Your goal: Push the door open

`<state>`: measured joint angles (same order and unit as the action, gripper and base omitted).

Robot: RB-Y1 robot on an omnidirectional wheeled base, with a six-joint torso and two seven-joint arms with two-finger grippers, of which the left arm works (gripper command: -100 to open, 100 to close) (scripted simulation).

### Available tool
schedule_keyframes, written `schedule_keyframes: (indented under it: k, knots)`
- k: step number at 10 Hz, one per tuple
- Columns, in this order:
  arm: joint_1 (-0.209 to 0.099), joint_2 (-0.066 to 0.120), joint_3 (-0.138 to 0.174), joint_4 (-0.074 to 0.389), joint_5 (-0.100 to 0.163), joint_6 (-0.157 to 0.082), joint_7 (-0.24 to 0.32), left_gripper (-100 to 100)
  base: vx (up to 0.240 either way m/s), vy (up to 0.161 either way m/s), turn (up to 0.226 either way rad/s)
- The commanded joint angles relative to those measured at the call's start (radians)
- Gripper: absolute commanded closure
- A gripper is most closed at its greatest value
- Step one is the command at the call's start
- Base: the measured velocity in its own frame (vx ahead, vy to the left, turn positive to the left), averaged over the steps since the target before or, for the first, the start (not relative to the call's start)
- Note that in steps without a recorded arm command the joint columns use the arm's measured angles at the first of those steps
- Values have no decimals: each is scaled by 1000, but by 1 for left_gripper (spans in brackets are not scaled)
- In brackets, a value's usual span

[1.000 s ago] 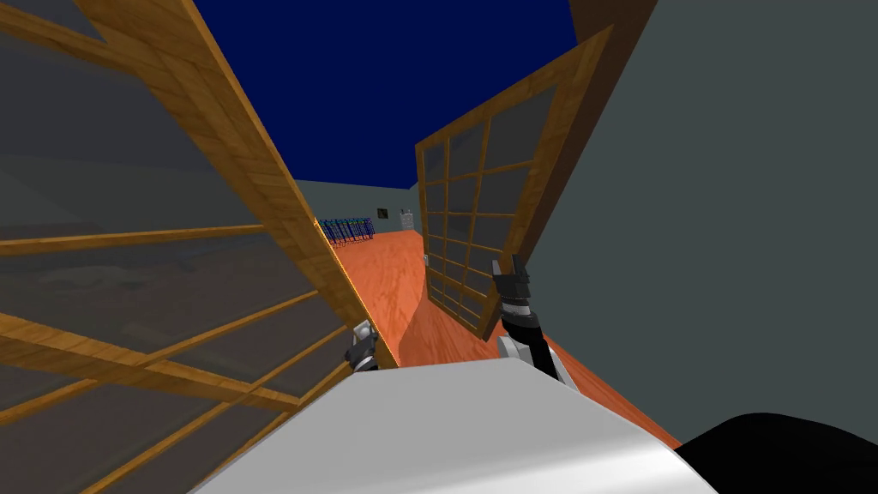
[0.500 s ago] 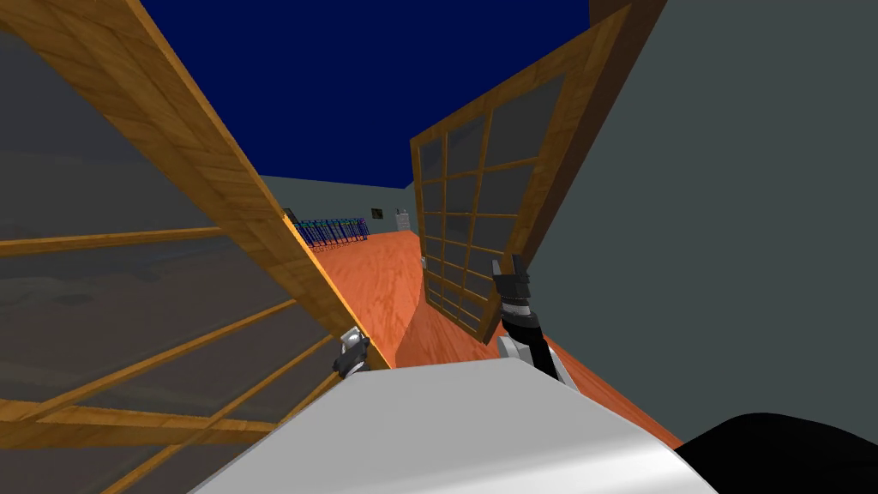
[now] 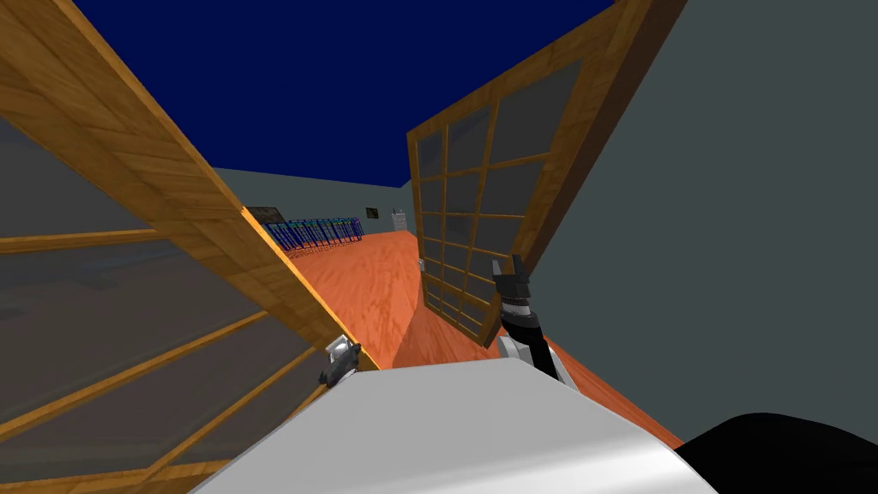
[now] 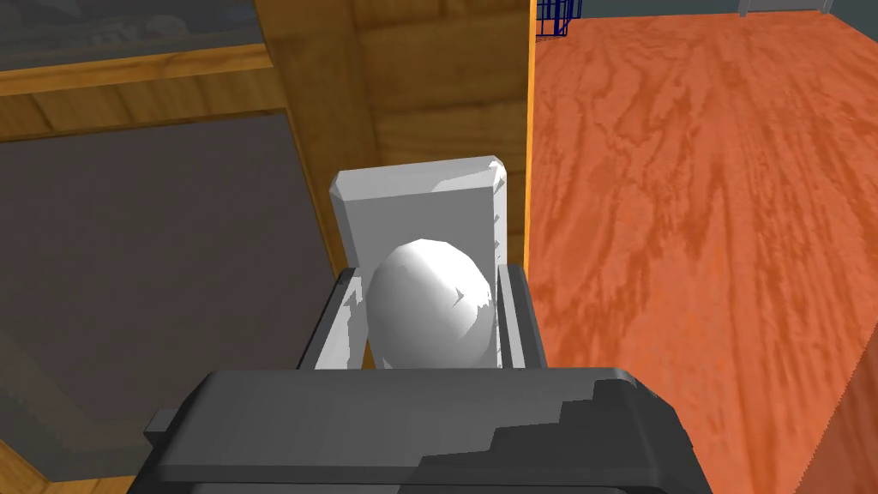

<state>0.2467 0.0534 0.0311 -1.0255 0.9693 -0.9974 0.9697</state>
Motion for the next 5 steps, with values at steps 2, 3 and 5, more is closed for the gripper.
schedule_keyframes:
  k: [2,3,5]
  knots:
    - [2,7,37,25,30,-38,13,100,69,29,-55]
    - [9,2,52,19,45,-43,8,100,170,52,-142]
    - [16,-3,66,12,60,-47,3,100,144,55,-62]
